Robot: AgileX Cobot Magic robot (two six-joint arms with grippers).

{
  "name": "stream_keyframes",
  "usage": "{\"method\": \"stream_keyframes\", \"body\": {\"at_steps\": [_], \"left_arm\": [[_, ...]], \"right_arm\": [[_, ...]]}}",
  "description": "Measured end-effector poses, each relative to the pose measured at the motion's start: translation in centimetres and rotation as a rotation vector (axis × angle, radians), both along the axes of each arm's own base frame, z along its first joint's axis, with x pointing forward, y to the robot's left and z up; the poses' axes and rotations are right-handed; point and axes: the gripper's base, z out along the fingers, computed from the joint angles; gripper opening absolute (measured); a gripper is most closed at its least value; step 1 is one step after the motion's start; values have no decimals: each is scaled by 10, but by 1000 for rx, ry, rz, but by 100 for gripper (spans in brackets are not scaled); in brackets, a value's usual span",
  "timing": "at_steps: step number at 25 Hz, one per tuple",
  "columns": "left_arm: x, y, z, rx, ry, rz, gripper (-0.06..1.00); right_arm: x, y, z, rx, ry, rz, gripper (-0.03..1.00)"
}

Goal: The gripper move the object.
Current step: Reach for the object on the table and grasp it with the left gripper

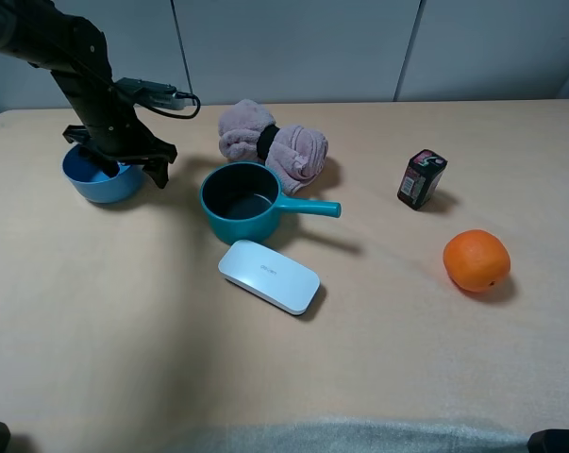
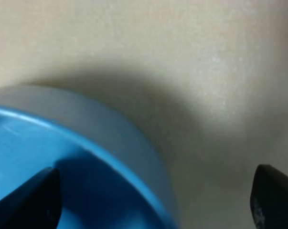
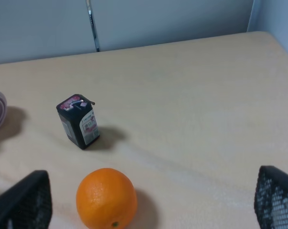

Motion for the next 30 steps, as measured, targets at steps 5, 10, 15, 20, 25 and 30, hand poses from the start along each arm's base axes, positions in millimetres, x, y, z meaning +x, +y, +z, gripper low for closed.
{"method": "stream_keyframes", "body": {"at_steps": [5, 10, 15, 20, 25, 30], "left_arm": [[0, 0, -3, 1, 3, 0, 80], [0, 0, -3, 0, 2, 0, 80], [0, 0, -3, 0, 1, 0, 80], [0, 0, -3, 0, 1, 0, 68], [0, 0, -3, 0, 1, 0, 59], [0, 0, -3, 0, 1, 0, 42]], "right_arm": [[0, 0, 0, 0, 0, 0, 67], [0, 0, 0, 0, 0, 0, 67], [0, 0, 0, 0, 0, 0, 67], [0, 0, 0, 0, 0, 0, 67], [0, 0, 0, 0, 0, 0, 67], [0, 0, 0, 0, 0, 0, 67]]}}
